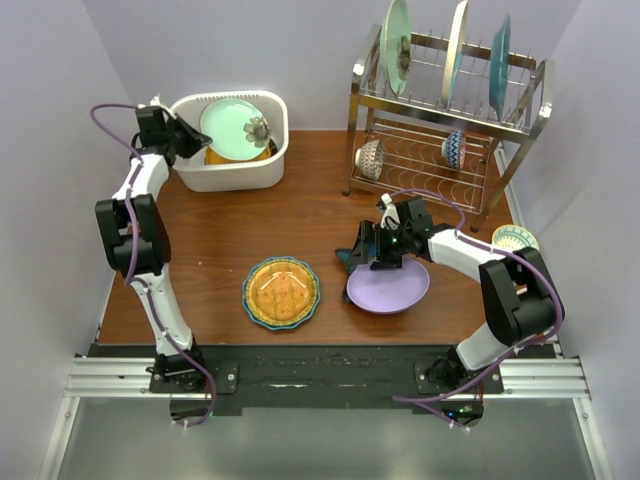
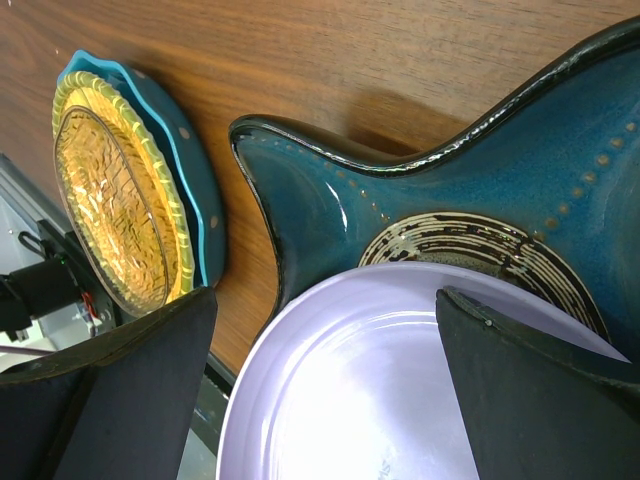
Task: Place the plates into the plastic bin on the countertop
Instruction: Place the plate in the plastic bin.
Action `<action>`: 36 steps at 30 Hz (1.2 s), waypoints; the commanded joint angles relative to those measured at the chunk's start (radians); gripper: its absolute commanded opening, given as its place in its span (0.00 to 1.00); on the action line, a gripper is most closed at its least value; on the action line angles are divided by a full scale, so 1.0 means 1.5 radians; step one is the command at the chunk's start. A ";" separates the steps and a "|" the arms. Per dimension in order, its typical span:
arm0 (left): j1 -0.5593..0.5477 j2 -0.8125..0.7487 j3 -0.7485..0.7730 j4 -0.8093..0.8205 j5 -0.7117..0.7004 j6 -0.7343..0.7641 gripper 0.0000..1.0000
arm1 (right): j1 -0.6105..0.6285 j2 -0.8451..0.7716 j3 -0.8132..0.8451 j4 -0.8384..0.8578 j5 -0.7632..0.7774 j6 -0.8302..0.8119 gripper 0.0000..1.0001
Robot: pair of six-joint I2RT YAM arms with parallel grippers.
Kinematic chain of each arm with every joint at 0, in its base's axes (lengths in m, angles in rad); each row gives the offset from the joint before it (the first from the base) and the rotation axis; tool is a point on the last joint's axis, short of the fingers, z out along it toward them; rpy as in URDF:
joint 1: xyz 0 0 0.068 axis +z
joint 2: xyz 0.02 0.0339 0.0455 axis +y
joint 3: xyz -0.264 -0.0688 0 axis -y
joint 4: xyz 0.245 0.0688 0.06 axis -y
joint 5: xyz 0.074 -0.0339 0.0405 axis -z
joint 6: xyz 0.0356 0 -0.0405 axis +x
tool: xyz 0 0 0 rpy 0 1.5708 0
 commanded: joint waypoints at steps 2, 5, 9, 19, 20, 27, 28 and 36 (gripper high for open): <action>0.007 0.007 0.072 0.068 0.016 0.003 0.00 | 0.002 0.010 0.011 0.032 0.000 -0.002 0.95; 0.006 0.026 0.091 0.033 0.018 0.011 0.00 | 0.002 0.012 0.010 0.033 0.000 -0.002 0.95; 0.006 0.037 0.102 0.017 0.012 0.023 0.00 | 0.002 0.013 0.008 0.035 0.000 -0.001 0.95; 0.007 0.069 0.124 -0.013 0.019 0.037 0.00 | 0.002 0.015 0.006 0.034 0.000 -0.003 0.95; 0.006 0.071 0.128 -0.019 0.021 0.041 0.00 | 0.001 0.014 0.005 0.035 0.000 -0.002 0.95; 0.007 0.079 0.134 -0.034 0.018 0.049 0.06 | 0.002 0.011 0.000 0.035 0.002 -0.002 0.96; 0.007 0.079 0.136 -0.037 0.017 0.051 0.10 | 0.002 0.011 -0.001 0.035 0.002 -0.003 0.96; 0.009 0.080 0.159 -0.067 0.001 0.065 0.25 | 0.002 0.008 -0.007 0.035 0.004 -0.005 0.96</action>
